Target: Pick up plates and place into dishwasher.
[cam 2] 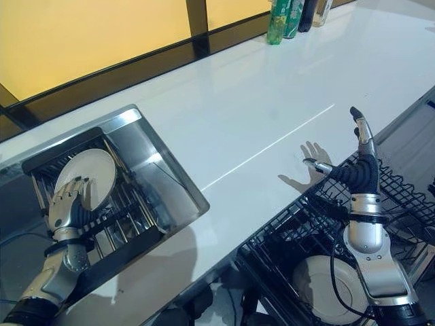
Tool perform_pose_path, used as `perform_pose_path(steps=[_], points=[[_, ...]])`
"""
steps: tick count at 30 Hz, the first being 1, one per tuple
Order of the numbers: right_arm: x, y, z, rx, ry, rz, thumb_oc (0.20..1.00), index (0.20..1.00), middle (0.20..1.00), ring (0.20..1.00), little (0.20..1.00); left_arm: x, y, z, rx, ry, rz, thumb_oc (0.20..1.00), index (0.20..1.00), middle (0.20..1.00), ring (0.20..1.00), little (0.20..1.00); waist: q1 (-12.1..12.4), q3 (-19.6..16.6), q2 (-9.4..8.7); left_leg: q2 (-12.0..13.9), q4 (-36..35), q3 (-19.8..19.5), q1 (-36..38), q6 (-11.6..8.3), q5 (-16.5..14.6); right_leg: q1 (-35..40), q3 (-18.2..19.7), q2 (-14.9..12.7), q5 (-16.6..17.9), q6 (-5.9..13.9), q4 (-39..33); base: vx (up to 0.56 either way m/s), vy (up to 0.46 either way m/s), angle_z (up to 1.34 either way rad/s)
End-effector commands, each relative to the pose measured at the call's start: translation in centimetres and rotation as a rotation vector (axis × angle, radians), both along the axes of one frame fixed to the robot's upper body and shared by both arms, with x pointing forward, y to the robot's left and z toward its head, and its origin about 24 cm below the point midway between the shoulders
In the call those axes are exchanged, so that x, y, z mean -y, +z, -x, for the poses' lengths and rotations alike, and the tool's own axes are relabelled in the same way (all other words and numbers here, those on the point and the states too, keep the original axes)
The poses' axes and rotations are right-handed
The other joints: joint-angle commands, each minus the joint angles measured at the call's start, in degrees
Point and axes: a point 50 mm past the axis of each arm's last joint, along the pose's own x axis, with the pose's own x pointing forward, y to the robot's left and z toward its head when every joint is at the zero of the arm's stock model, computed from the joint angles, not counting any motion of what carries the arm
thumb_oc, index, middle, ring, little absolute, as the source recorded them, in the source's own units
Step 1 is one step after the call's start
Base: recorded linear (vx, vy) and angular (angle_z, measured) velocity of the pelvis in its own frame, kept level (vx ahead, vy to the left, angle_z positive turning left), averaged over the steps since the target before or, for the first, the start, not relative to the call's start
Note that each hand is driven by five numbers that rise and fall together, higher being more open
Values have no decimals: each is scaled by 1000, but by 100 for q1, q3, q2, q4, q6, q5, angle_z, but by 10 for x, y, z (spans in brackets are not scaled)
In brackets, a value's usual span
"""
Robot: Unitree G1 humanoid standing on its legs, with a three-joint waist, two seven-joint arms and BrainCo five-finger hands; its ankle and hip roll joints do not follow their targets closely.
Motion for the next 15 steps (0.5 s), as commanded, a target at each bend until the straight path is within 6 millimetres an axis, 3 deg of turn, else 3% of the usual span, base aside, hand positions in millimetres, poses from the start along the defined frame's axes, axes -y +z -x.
perform_pose_path(steps=[1,15], points=[[-10,29,8,187,46,-52,1000,1000,1000,1000,1000,12,-56,27,-6,233,108,200,200,200,200,200,11,-19,-681,124,-278,-384,-950,-66,558,783,45,13,-766,293,33,0,0,0],[-10,26,8,157,48,-57,1000,1000,1000,1000,1000,1,-58,45,42,321,82,200,200,200,200,200,99,-169,-665,66,-351,-395,-836,-53,523,857,-13,-13,-793,281,33,8,11,0]])
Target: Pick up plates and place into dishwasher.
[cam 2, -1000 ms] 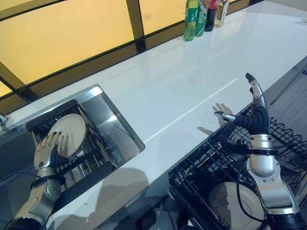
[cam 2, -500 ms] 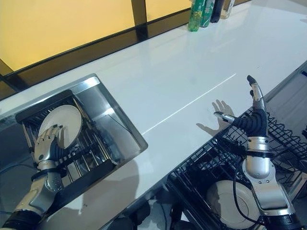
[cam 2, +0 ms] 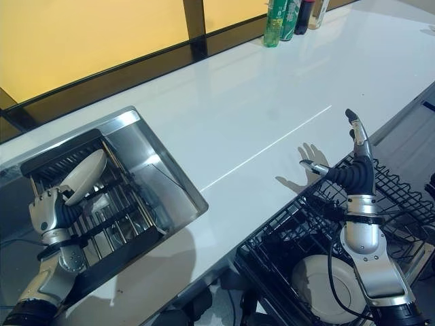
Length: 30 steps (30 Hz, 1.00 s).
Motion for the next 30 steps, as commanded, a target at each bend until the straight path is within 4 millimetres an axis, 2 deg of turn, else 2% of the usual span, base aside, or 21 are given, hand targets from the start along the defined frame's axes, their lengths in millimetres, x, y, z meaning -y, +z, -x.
perform_pose_path(steps=[1,11,14,18,25,30], points=[[-10,26,8,158,47,-54,1000,1000,1000,1000,1000,10,-67,40,-120,200,133,200,200,200,200,200,115,-181,-655,74,-329,-376,-871,-57,517,773,-13,-12,-802,272,33,9,41,1],[-8,26,9,142,54,-43,1000,1000,1000,1000,1000,7,-67,47,-95,198,129,200,200,200,200,200,119,-267,-584,63,-359,-347,-752,-70,500,868,-49,-40,-841,266,32,4,13,0],[-8,26,9,144,51,-41,1000,1000,1000,1000,1000,9,-61,46,-32,179,132,200,200,200,200,200,109,-308,-559,46,-386,-334,-696,-64,481,883,-48,-47,-852,269,31,0,0,0],[-7,26,11,150,45,-39,1000,1000,1000,1000,1000,9,-36,39,139,131,99,200,200,200,200,200,104,-370,-512,29,-420,-337,-641,-69,462,898,-68,-59,-870,264,33,0,0,0],[-3,25,18,158,29,-44,1000,1000,1000,1000,1000,8,39,37,525,-1,-2,200,200,200,200,200,149,-528,-375,13,-438,-370,-519,-103,397,951,-167,-99,-911,258,32,-18,-5,0],[-1,26,20,168,35,-47,1000,1000,1000,1000,1000,11,64,42,668,-43,22,200,200,200,200,200,164,-650,-254,27,-438,-408,-468,-138,387,966,-241,-104,-928,239,38,-42,-19,9]])
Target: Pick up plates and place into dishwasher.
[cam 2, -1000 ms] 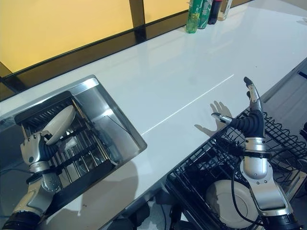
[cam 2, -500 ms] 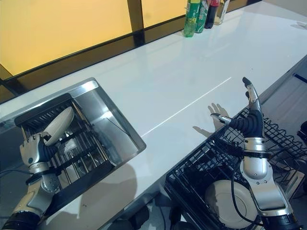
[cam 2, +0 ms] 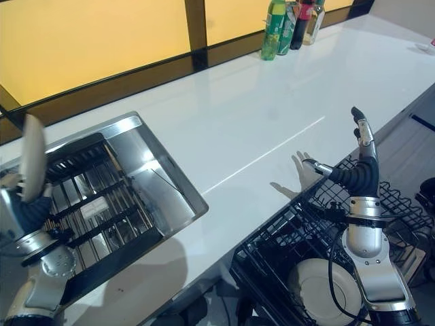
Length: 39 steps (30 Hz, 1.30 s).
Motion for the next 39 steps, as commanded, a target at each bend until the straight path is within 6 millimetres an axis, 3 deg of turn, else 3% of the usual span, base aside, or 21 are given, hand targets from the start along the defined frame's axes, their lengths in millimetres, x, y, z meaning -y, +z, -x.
perform_pose_path(steps=[1,9,15,22,31,39], points=[[-1,24,12,141,40,-13,1000,1000,1000,1000,1000,3,8,9,65,-53,-5,200,200,200,200,200,96,-407,-146,18,-270,-343,-827,-150,330,700,-172,-97,-879,243,56,-43,-27,11],[-4,34,12,199,58,7,1000,1000,1000,1000,1000,16,16,2,91,-191,79,200,200,200,200,200,27,-516,-63,18,-270,-375,-757,-142,307,702,-159,-58,-899,198,68,-38,-34,4],[-18,54,6,285,118,75,1000,1000,1000,1000,1000,60,52,-18,127,-701,135,200,200,200,200,200,-35,-553,21,32,-270,-354,-687,-146,277,655,-150,-57,-866,225,83,-75,-32,0],[-36,74,-1,322,285,134,1000,1000,1000,1000,1000,115,97,-22,59,-1388,2,200,200,200,200,200,-177,-651,156,74,-270,-292,-668,-153,282,537,-57,-39,-866,248,172,-77,-20,-1],[-73,75,-22,112,683,215,1000,1000,1000,1000,1000,149,119,-27,-147,-1999,-14,200,200,200,200,200,-242,-797,210,69,-270,-278,-646,-121,277,489,25,-25,-897,226,237,-42,-9,-2],[-99,53,-34,-212,1131,242,1000,1000,1000,1000,1000,168,123,-32,-320,-2258,-34,200,200,200,200,200,-214,-937,140,15,-270,-338,-647,-90,273,481,-27,-27,-866,198,200,-16,-8,0]])
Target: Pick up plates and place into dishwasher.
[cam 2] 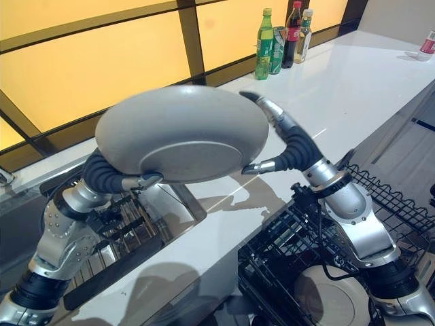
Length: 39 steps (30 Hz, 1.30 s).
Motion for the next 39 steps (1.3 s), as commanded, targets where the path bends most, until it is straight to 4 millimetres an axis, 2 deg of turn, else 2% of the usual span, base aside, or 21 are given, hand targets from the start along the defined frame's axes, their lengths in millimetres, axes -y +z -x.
perform_pose_path(steps=[1,5,13,22,32,33,35,36,39], points=[[-15,8,-6,-68,212,-9,1000,1000,1000,1000,1000,18,17,1,36,-179,-42,200,200,200,200,200,44,-568,-328,8,-262,-289,-687,-84,266,419,-4,-44,-829,209,178,0,0,0],[-23,0,-8,-105,274,16,1000,1000,1000,1000,1000,23,15,-2,7,-220,-55,200,200,200,200,200,80,-609,-353,-44,-262,-345,-680,-52,241,422,-17,-44,-827,198,177,0,0,0],[-32,-3,-5,-122,362,31,1000,1000,1000,1000,1000,22,9,-5,-37,-257,-70,200,200,200,200,200,110,-633,-374,-98,-262,-387,-689,-13,211,415,6,-40,-804,186,153,0,0,0],[-28,14,-2,-14,338,-252,1000,1000,1000,1000,1000,17,-4,-10,-110,-237,0,200,200,200,200,200,96,-615,-358,-82,-262,-365,-660,21,162,414,49,-33,-824,160,167,0,0,0],[-31,4,8,-60,367,-439,1000,1000,1000,1000,1000,14,-16,-11,-169,-195,74,200,200,200,200,200,25,-576,-299,1,-262,-265,-625,29,174,398,96,-31,-840,144,203,0,0,0],[-33,2,8,-80,376,-457,931,931,931,931,931,15,-16,-11,-171,-195,77,200,200,200,200,200,26,-573,-294,9,-262,-259,-625,26,178,398,91,-32,-844,141,206,0,0,0],[-37,-3,8,-118,390,-485,341,341,341,341,341,15,-17,-11,-173,-197,81,200,200,200,200,200,30,-566,-286,16,-262,-254,-622,26,184,403,84,-32,-850,134,211,10,-7,-2],[-40,-7,8,-137,391,-485,200,200,200,200,200,16,-18,-11,-173,-197,80,200,200,200,200,200,34,-565,-280,20,-262,-251,-624,26,188,400,76,-31,-855,133,219,20,-13,-3],[-46,-14,8,-173,383,-466,200,200,200,200,200,16,-19,-10,-176,-197,80,200,200,200,200,200,38,-559,-270,40,-262,-227,-616,19,206,403,65,-34,-858,127,225,7,-4,-1]])
